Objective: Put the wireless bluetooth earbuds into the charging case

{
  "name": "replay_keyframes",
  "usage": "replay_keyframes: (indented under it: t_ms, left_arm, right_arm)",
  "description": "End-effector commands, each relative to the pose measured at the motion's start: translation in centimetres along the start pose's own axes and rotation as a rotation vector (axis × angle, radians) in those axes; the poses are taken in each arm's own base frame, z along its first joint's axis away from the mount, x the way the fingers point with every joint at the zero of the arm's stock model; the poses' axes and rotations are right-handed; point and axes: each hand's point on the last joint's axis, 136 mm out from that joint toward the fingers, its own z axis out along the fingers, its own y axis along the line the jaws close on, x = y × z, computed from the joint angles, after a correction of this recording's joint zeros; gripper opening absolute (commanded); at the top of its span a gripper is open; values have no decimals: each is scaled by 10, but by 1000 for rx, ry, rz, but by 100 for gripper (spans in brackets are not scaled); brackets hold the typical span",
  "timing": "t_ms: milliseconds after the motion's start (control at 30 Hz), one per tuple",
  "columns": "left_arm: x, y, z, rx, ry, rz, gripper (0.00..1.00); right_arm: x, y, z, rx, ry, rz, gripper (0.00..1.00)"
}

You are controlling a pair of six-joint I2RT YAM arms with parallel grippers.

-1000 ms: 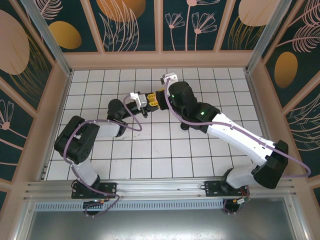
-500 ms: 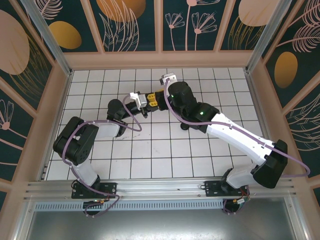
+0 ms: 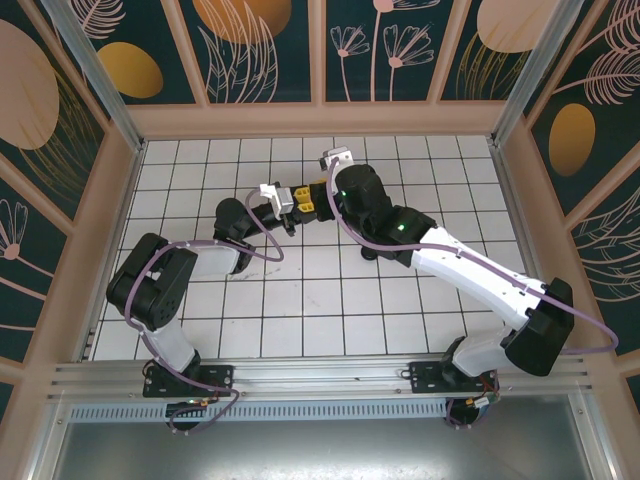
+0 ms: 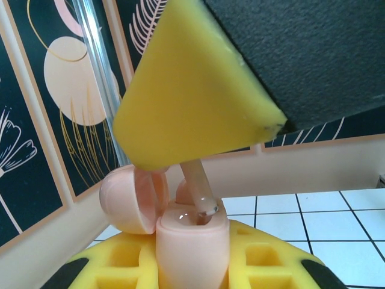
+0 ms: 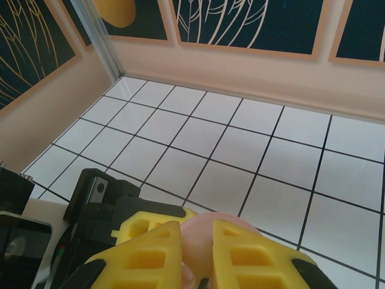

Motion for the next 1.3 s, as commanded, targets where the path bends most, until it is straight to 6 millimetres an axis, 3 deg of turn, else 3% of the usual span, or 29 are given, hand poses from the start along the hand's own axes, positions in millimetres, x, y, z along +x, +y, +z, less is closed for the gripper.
replay_keyframes:
  t_ms: [0,533,767,800,967,1267]
  left_arm:
    - [-32,-5,5,27,-78,74,0]
    - [-36,-3,6,26,-84,66,0]
    - [-36,-3,7,29,-85,59,0]
    - [-48,-4,6,28,-102,78,0]
    - [-50,-3,6,24,-103,76,0]
    - [-50,-3,6,20,-100,77,0]
  right_arm:
    - [8,-6,-2,10,15,7,16]
    - [22,-12,-1,32,52,-28,15]
    - [33,1,7,1,87,-73,15]
    - [35,3,8,-4,91,-82,15]
    - [46,16,12,-34,117,-136,14]
    - [54,19,16,-40,132,-143,13]
